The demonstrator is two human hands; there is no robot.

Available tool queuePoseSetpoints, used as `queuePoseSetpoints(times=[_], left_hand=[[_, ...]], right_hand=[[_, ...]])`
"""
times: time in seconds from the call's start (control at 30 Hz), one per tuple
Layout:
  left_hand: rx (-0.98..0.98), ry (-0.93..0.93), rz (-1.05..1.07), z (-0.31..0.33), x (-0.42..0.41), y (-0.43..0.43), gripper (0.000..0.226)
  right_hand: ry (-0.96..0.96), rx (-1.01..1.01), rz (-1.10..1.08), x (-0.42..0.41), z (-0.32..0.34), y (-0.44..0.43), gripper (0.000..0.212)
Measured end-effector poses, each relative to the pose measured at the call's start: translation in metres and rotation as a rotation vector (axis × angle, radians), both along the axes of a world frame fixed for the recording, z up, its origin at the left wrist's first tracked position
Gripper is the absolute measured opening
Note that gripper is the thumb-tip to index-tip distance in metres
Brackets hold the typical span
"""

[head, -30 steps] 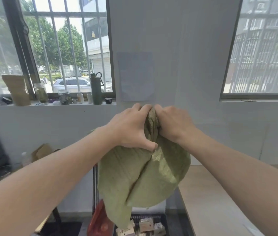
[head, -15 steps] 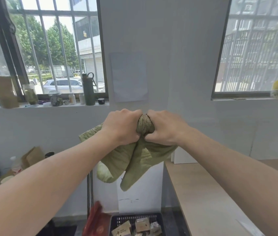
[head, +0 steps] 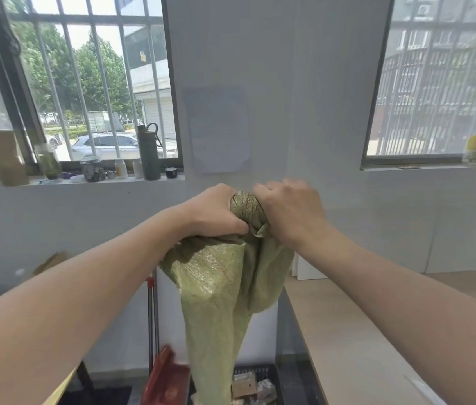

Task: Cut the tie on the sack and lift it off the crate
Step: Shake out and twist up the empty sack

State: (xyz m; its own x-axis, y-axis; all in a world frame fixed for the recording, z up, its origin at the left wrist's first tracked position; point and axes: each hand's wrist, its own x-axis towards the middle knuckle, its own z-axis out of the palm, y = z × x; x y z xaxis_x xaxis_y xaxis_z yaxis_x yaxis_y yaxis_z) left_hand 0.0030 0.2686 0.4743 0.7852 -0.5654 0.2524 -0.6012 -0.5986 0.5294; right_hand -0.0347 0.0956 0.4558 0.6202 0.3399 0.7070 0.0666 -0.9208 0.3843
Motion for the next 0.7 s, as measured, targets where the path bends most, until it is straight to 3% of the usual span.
queuePoseSetpoints(times=[0.07,0.13,0.23,0.33,0.4,0.5,0.7], left_hand=[[0.051,-0.068,0.024,-0.003,-0.004,0.002,0.024],[0.149,-0.204,0.053,-0.009,-0.008,0.005,0.043],[0.371,-0.539,0.162,-0.022,-0.014,0.003,0.081],[0.495,-0.852,0.315,-0.035,-0.013,0.001,0.095],[0.516,-0.976,0.354,-0.040,-0.012,0.003,0.088],[0.520,-0.956,0.340,-0.039,-0.009,0.007,0.056],[0.509,-0.811,0.317,-0.025,-0.003,0.005,0.035]], right_hand=[[0.148,0.092,-0.004,-0.002,0.002,0.000,0.021],[0.285,0.239,-0.013,0.001,0.001,-0.001,0.015],[0.432,0.474,-0.048,0.003,0.000,0.001,0.008],[0.631,0.730,-0.020,0.003,0.004,0.004,0.010],[0.757,0.816,0.013,0.003,0.008,0.005,0.012],[0.850,0.851,0.067,0.005,0.007,0.006,0.018],[0.724,0.650,0.178,0.013,-0.001,0.000,0.020]])
